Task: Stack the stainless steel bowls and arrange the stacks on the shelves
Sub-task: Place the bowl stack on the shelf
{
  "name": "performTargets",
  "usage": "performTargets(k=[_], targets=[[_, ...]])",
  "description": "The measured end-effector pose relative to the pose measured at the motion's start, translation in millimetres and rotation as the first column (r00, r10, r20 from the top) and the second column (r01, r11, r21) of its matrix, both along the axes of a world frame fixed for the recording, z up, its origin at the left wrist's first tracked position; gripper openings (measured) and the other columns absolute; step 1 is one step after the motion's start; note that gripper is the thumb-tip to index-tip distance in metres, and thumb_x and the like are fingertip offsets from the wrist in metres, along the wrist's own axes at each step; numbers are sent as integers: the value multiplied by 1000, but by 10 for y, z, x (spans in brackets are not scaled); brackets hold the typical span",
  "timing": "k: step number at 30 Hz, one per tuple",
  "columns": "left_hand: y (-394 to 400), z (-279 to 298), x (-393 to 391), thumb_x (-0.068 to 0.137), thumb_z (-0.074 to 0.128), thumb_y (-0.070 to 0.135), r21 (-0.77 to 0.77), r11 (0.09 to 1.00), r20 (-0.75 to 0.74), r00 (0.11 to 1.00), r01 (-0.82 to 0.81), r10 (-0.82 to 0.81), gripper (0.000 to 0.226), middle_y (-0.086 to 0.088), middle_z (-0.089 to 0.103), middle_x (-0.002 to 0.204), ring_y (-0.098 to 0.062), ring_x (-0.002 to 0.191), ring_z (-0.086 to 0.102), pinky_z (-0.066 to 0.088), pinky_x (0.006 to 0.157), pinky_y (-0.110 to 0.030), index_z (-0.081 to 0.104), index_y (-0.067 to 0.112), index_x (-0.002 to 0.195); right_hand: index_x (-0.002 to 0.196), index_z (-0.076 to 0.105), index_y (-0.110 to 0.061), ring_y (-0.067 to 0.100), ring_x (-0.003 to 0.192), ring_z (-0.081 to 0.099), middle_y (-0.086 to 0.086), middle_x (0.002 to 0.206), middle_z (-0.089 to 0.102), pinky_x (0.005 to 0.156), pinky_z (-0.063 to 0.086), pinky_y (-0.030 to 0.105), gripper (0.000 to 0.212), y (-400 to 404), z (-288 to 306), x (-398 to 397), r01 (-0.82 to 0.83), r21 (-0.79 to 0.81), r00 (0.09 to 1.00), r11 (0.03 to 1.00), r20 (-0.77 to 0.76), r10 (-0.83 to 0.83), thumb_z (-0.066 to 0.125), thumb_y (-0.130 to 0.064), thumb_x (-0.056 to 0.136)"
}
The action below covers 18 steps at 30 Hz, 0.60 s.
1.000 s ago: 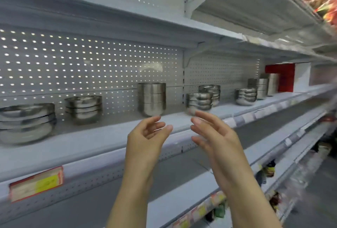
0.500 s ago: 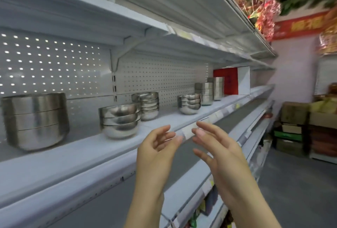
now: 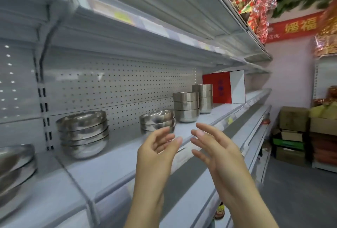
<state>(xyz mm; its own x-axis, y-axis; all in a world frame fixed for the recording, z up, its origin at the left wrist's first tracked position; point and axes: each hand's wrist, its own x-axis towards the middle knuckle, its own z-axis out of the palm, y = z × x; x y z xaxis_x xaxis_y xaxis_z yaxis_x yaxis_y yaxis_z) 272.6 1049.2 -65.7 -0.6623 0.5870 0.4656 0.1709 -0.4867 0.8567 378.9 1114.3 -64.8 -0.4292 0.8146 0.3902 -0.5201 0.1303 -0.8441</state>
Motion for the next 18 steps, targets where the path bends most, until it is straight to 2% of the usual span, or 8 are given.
performTargets(k=[2,7,12,18], targets=[[371,1,27,77,71,14,7,1000,19,1000,-13,13,28,7,71,95,5,81,65,51,66,-9,65,24,102,97,74,-31,8,97,68,-6,100,73,77,50,27,44,377,4,9,-22,6,1000,1000,1,22,75,-42,54],[1369,22,206,78,71,15,24,998,63,997,-53,52,24,10,70,91,6,82,65,50,81,-20,66,25,100,98,74,-25,9,98,68,-4,101,73,77,49,26,54,1414,40,108,-89,12,996,996,-10,89,73,-45,48],[2292,136,388,78,72,18,45,988,102,985,-145,140,23,15,71,84,7,80,65,49,78,-19,67,25,99,96,74,-27,8,95,68,-4,101,73,76,51,26,53,2363,236,246,-167,61,986,984,34,166,73,-47,47],[3177,253,542,79,71,22,64,977,79,977,-202,197,20,27,68,82,9,80,63,48,70,-14,66,29,97,97,73,-24,11,95,69,0,102,73,76,51,27,49,3279,359,373,-222,77,975,972,40,220,72,-43,51]])
